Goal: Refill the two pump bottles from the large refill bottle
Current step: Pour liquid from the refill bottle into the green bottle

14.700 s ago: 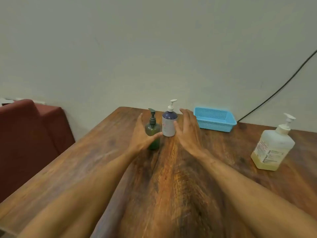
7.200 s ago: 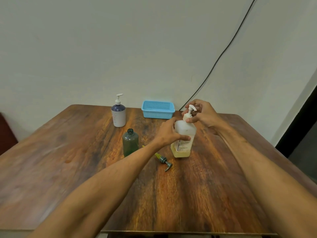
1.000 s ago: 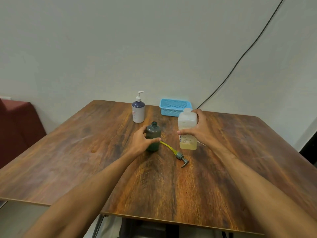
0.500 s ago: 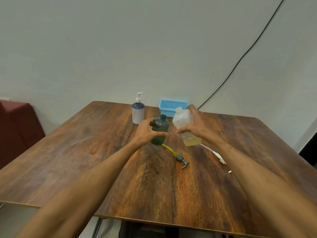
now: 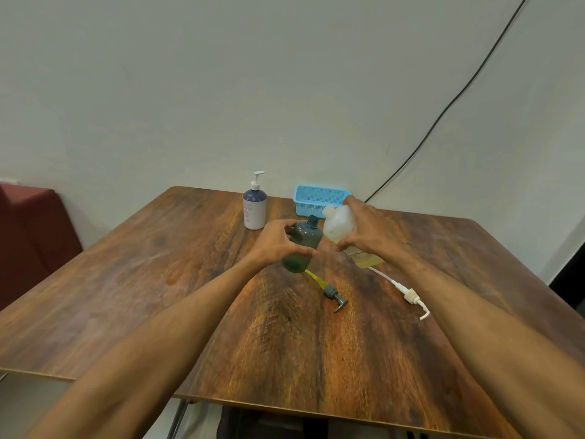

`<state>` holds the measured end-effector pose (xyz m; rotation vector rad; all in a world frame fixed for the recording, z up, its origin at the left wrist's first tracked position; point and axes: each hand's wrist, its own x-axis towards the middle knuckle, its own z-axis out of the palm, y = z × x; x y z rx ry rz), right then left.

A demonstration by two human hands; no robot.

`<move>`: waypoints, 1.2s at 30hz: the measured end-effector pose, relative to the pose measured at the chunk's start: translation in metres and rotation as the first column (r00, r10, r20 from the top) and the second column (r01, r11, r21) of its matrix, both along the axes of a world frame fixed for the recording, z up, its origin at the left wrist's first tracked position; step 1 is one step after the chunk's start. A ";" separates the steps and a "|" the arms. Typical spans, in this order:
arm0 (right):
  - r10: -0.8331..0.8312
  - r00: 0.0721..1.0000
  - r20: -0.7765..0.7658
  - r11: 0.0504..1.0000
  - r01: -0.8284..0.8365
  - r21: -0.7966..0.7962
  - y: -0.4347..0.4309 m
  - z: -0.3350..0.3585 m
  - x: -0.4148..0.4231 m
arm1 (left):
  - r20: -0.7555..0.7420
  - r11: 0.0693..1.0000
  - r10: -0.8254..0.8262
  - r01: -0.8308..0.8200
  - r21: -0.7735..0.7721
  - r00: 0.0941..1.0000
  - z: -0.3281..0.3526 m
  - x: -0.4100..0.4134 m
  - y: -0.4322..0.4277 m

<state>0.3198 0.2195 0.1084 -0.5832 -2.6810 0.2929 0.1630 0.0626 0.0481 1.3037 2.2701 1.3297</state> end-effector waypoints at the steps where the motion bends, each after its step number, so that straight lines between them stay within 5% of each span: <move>1: 0.001 1.000 0.007 1.000 -0.001 0.014 -0.001 0.002 0.001 | -0.007 1.000 -0.001 0.001 -0.008 1.000 0.000 0.000 0.000; 36: -0.009 0.993 0.122 0.937 -0.035 0.347 -0.003 0.022 0.004 | -0.043 0.999 -0.029 0.028 -0.033 0.999 0.011 0.005 -0.001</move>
